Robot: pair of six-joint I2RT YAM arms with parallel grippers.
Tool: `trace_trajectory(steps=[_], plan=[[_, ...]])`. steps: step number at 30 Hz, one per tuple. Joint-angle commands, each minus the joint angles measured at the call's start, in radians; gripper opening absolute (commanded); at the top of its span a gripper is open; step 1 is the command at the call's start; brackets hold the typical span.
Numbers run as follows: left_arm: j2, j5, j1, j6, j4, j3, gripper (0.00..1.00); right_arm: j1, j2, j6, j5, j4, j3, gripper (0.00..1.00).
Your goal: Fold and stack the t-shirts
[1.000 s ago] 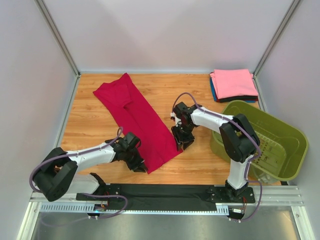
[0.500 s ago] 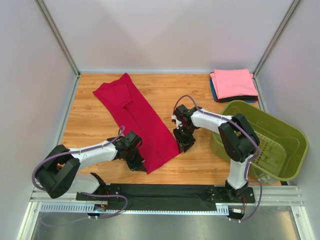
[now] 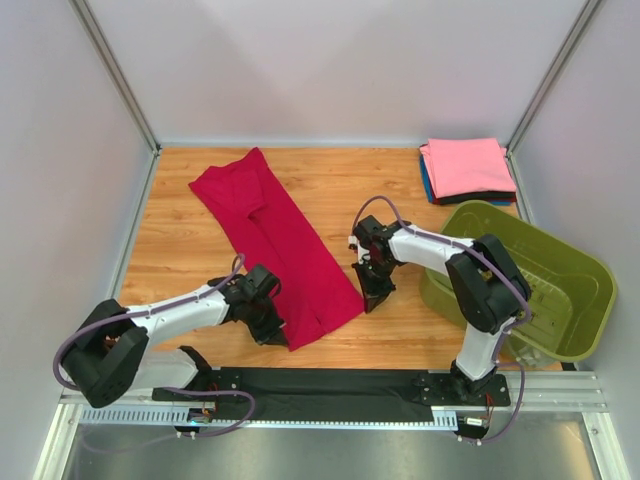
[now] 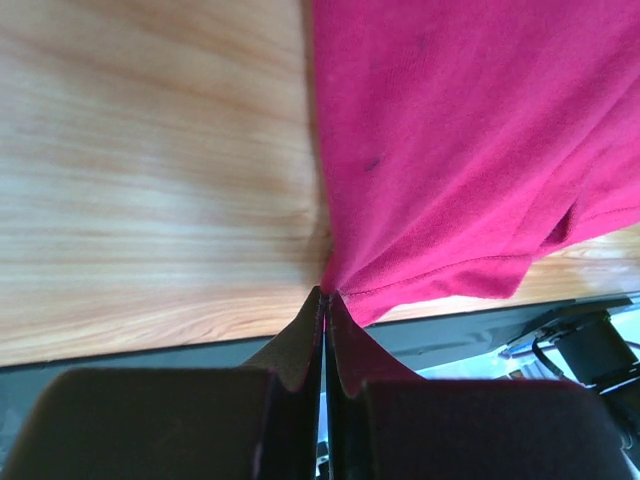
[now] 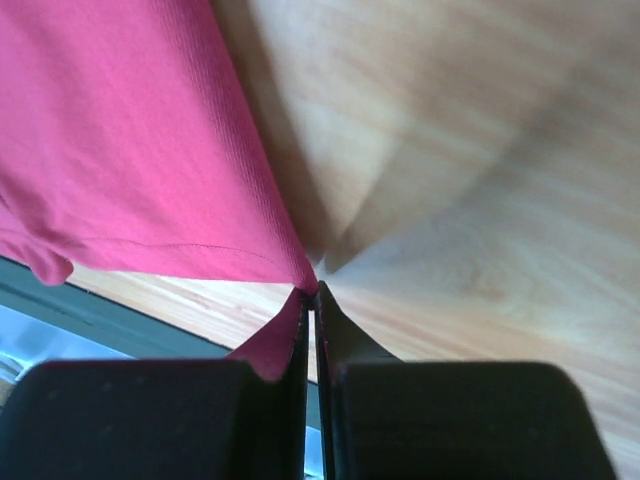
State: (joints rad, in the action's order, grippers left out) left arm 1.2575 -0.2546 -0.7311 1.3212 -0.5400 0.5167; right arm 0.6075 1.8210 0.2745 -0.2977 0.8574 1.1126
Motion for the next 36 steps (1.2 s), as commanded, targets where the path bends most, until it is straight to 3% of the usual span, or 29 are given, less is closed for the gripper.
trace_trajectory(steps=[1, 5, 9, 18, 20, 21, 25, 26, 29, 36], plan=[[-0.035, 0.006, -0.005, -0.008, -0.074, -0.009, 0.0, 0.006, -0.087, 0.043, -0.014, -0.006, -0.04, 0.0], [-0.059, 0.023, -0.013, -0.023, -0.123, -0.015, 0.0, 0.038, -0.141, 0.136, -0.047, -0.055, -0.106, 0.01], [-0.093, 0.026, -0.016, -0.007, -0.12, -0.05, 0.0, 0.057, -0.155, 0.192, -0.055, -0.104, -0.151, 0.2], [-0.145, 0.028, -0.025, -0.008, -0.152, -0.072, 0.0, 0.058, -0.181, 0.144, -0.023, -0.041, -0.053, 0.35], [-0.159, 0.025, -0.027, -0.002, -0.15, -0.075, 0.09, 0.057, -0.166, 0.12, -0.061, -0.054, -0.042, 0.35], [-0.164, 0.023, -0.025, 0.003, -0.156, -0.075, 0.21, 0.058, -0.143, 0.111, -0.084, -0.052, -0.028, 0.36], [-0.193, 0.04, -0.027, 0.007, -0.184, -0.066, 0.38, 0.058, -0.115, 0.071, -0.086, -0.058, -0.019, 0.37], [-0.196, 0.04, -0.027, 0.009, -0.176, -0.07, 0.47, 0.06, -0.112, 0.06, -0.099, -0.064, -0.023, 0.37], [-0.21, 0.035, -0.028, 0.03, -0.163, -0.093, 0.5, 0.058, -0.083, 0.042, -0.119, -0.077, -0.03, 0.36], [-0.221, 0.037, -0.039, 0.059, -0.143, -0.107, 0.45, 0.057, -0.081, 0.031, -0.123, -0.106, -0.085, 0.35]])
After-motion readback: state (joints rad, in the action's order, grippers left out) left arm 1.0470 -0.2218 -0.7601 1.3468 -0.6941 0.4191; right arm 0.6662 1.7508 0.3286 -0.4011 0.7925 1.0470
